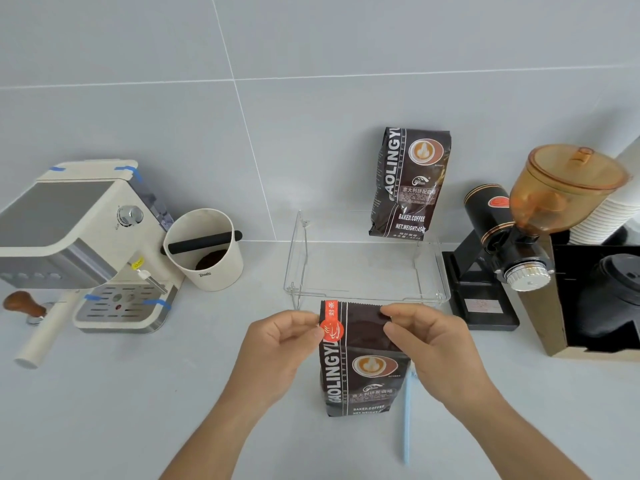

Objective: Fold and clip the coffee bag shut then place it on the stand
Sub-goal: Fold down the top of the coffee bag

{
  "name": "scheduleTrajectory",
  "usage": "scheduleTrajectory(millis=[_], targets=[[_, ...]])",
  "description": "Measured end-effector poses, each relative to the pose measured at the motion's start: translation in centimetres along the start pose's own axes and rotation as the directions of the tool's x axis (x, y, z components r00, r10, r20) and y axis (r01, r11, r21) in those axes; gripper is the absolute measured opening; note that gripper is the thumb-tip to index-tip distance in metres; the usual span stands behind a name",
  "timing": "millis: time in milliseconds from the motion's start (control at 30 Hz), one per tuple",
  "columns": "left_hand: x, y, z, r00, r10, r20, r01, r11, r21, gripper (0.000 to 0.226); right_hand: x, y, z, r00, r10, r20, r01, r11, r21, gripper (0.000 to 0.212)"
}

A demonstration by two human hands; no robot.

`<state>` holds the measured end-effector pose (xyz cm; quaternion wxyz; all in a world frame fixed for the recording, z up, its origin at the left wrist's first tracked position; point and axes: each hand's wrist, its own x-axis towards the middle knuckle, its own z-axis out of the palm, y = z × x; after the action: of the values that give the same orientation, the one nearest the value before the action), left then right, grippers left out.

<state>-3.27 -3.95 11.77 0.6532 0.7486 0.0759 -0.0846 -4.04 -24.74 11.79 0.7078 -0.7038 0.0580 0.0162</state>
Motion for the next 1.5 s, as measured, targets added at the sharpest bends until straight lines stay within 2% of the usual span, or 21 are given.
scheduleTrajectory(millis=[100,167,267,400,633,833,967,1233,1367,1500], targets=[[-0.1,0.3,-0.4,0.996,0.079,0.042,-0.085,0.984,0.154,0.050,0.1,0.0,-0.2,0.999,-0.011,0.048,0.016,0.996,-0.092,0.040],[-0.3,0.5,-0.2,0.987,0.149,0.061,-0.160,0.955,0.248,0.060,0.1,0.0,0.1,0.997,0.000,0.080,0.009,0.993,-0.121,0.044],[-0.5,0.7,0.0,0.969,0.240,0.063,-0.247,0.909,0.336,0.054,0.2,0.2,0.4,0.996,0.029,0.090,-0.014,0.987,-0.161,0.051],[-0.6,1.0,-0.1,0.954,0.291,0.074,-0.294,0.857,0.422,0.044,0.1,0.4,0.4,0.995,0.019,0.102,0.009,0.964,-0.265,0.051],[-0.1,0.4,-0.2,0.880,0.443,0.174,-0.458,0.689,0.562,0.024,0.4,-0.2,0.5,0.989,0.028,0.143,0.039,0.896,-0.443,0.019],[0.4,-0.1,-0.6,0.895,0.407,0.181,-0.438,0.728,0.527,0.009,0.2,-0.4,0.5,0.986,-0.042,0.164,0.118,0.865,-0.488,0.013],[0.7,0.0,-0.6,0.920,0.314,0.235,-0.386,0.834,0.395,0.019,0.1,-0.5,0.2,0.974,-0.115,0.194,0.202,0.828,-0.524,0.023],[1.8,-0.4,-0.2,0.958,0.242,0.155,-0.266,0.951,0.159,0.022,0.7,-0.5,0.5,0.994,-0.030,0.104,0.070,0.909,-0.410,0.018],[1.9,-0.7,-0.2,0.958,0.233,0.170,-0.254,0.961,0.113,0.022,0.6,-0.2,0.8,0.998,-0.024,0.065,0.042,0.956,-0.291,0.029],[1.8,-1.3,-0.4,0.961,0.210,0.178,-0.230,0.969,0.096,0.030,1.0,0.0,1.0,0.998,0.040,0.057,-0.024,0.965,-0.260,0.027]])
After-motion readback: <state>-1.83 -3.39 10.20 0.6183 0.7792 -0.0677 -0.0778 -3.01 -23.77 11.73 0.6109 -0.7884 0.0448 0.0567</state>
